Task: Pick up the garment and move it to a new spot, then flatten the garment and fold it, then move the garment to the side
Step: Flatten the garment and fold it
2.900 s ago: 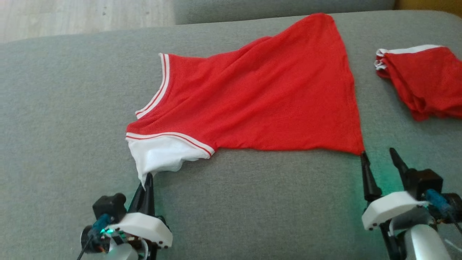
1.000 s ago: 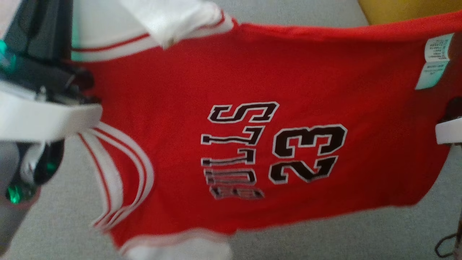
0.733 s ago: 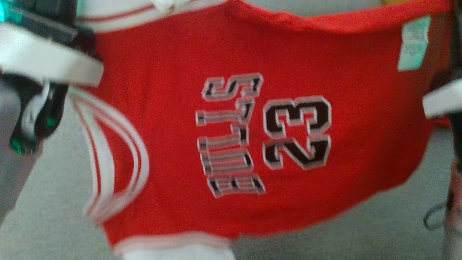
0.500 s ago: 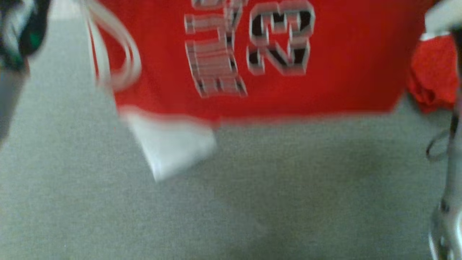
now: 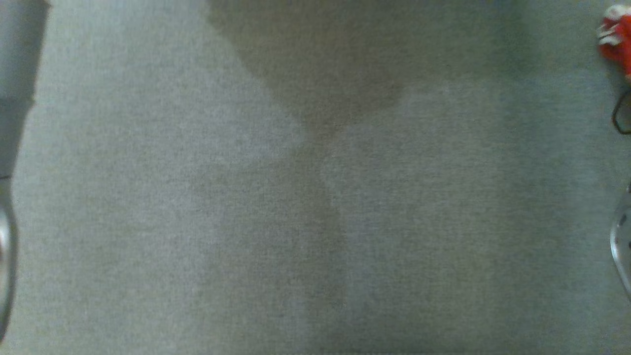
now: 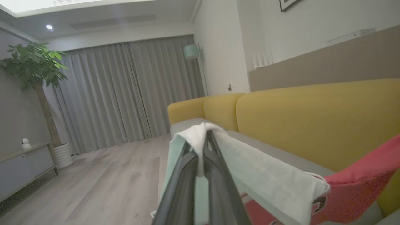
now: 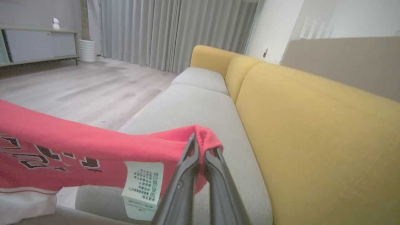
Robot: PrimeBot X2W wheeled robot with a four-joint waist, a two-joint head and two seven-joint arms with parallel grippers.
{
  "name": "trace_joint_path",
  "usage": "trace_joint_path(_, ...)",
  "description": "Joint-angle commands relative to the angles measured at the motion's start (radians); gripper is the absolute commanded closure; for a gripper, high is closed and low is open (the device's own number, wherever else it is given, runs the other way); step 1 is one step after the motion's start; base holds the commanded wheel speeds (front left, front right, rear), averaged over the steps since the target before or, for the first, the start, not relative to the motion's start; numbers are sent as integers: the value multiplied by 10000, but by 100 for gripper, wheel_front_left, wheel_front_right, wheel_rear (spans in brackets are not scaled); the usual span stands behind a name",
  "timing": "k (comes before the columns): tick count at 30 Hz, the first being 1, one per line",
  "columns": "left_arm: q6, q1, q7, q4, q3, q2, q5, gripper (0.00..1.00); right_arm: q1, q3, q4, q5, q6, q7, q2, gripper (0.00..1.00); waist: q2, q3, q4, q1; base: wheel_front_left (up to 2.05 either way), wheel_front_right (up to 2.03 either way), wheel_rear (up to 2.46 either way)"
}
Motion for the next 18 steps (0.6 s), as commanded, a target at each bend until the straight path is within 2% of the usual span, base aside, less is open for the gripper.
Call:
trace_joint_path(1, -55, -252, -127, -135, 174, 252, -45, 100, -232, 15, -119, -123, 67, -186, 246, 100, 1, 517, 266, -2, 0, 0, 0)
trace_joint_path(6, -227, 719, -788, 248, 119, -33, -388, 100, 259, 59, 846, -236, 67, -1021, 579, 100, 1, 1005, 319, -2, 0, 0, 0)
trace_joint_path(10, -267, 1803, -1342, 89, 198, -54, -717, 100, 816, 79, 1221, -97, 67, -1711, 741, 100, 1, 1046, 283, -2, 0, 0, 0)
trace_joint_path(18, -106, 4580, -2004, -1414, 481, 338, -1402, 100, 2468, 38, 729, 480, 67, -2606, 921, 100, 1, 578, 162, -2, 0, 0, 0)
